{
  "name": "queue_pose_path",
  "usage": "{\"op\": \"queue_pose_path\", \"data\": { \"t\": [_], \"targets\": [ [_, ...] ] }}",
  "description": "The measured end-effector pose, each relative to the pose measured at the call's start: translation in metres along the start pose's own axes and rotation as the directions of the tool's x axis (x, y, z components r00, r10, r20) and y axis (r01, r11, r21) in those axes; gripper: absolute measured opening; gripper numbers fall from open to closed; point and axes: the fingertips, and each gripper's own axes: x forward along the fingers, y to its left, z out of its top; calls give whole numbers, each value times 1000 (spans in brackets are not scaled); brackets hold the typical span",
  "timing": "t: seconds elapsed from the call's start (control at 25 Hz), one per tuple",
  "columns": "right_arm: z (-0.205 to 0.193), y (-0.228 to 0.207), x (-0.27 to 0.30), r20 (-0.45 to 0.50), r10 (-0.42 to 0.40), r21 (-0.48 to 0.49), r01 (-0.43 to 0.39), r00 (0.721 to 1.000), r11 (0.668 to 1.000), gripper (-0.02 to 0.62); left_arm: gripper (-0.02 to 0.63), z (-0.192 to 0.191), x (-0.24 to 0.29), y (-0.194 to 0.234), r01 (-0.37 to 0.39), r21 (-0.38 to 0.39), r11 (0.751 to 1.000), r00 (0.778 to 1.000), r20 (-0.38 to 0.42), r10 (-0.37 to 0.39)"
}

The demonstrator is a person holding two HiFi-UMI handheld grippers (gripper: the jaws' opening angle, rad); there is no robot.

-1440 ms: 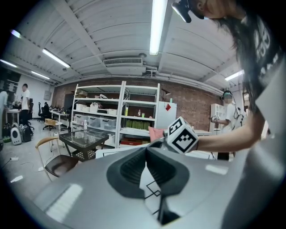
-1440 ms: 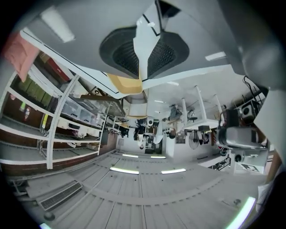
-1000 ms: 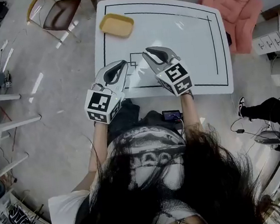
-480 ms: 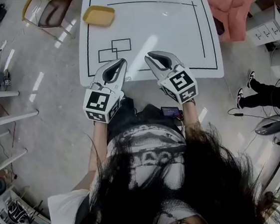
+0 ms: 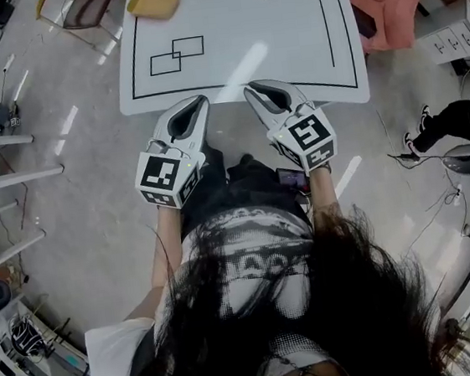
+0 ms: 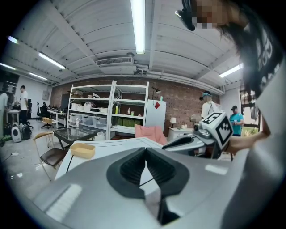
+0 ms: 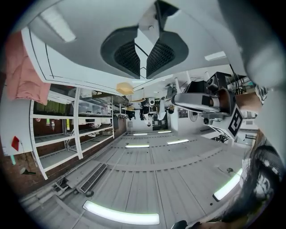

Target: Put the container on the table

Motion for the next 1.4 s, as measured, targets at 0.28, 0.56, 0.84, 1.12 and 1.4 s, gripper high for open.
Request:
{"op": "queue_pose_path", "data": {
  "t": [0.28, 0.56, 0.84, 1.12, 1.4],
  "targets": [
    [-7, 18, -18, 0, -1, -3, 1, 1000, 1000, 48, 0, -1, -19, -16, -3, 21, 1000, 1000, -5, 3],
    [3, 48, -19, 30, -28, -12, 28, 999, 1000, 41, 0, -10, -58, -11, 6, 33, 999, 1000, -12, -5],
    [5, 124, -13, 28, -35, -8, 35, 999, 999, 35, 0, -31, -129, 8, 6, 14, 1000, 1000, -8, -6],
    [0, 195, -10, 15, -79, -14, 79, 997, 997, 5, 0, -53, -193, 22, 36, 11, 999, 999, 6, -36],
    [-5, 240, -20, 4, -110, -48, 110, 994, 993, 3, 0, -65, -234, 12, 80, 22, 997, 996, 24, -80]
  ]
}}
